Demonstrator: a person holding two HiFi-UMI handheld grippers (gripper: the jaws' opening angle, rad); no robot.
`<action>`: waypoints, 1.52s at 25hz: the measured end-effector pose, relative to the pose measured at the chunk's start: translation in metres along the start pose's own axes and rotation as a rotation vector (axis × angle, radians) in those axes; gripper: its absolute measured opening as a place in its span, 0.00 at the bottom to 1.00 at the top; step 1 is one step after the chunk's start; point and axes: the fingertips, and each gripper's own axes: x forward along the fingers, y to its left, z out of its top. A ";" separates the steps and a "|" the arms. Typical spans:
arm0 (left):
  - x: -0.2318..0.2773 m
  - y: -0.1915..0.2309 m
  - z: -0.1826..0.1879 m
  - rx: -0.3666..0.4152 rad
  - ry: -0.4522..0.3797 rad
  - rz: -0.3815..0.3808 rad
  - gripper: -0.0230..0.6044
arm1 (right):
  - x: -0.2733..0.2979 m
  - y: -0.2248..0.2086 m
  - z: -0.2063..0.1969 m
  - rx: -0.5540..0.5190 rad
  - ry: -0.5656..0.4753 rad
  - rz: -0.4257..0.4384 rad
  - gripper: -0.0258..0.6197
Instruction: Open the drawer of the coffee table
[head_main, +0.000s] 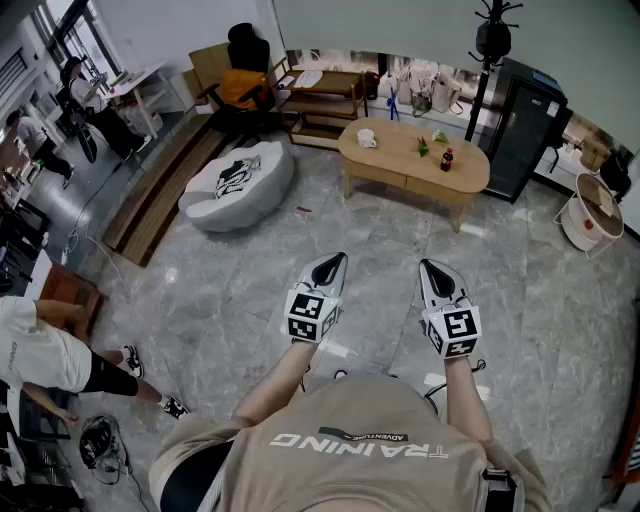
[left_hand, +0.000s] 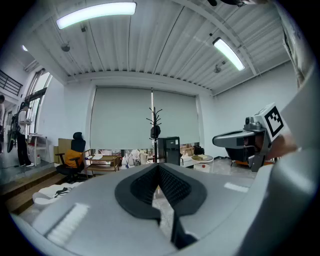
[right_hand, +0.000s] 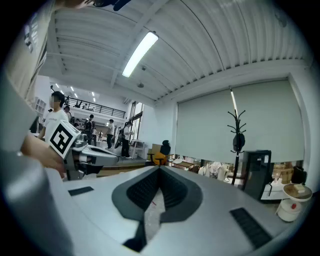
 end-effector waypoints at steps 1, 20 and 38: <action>-0.002 0.002 -0.003 -0.002 0.002 0.003 0.05 | 0.002 0.002 -0.001 -0.003 0.002 0.002 0.04; -0.020 0.075 -0.044 -0.080 0.038 0.039 0.05 | 0.055 0.028 -0.026 -0.044 0.058 0.000 0.04; 0.048 0.118 -0.046 -0.106 0.049 0.011 0.05 | 0.125 -0.027 -0.055 -0.038 0.130 -0.057 0.04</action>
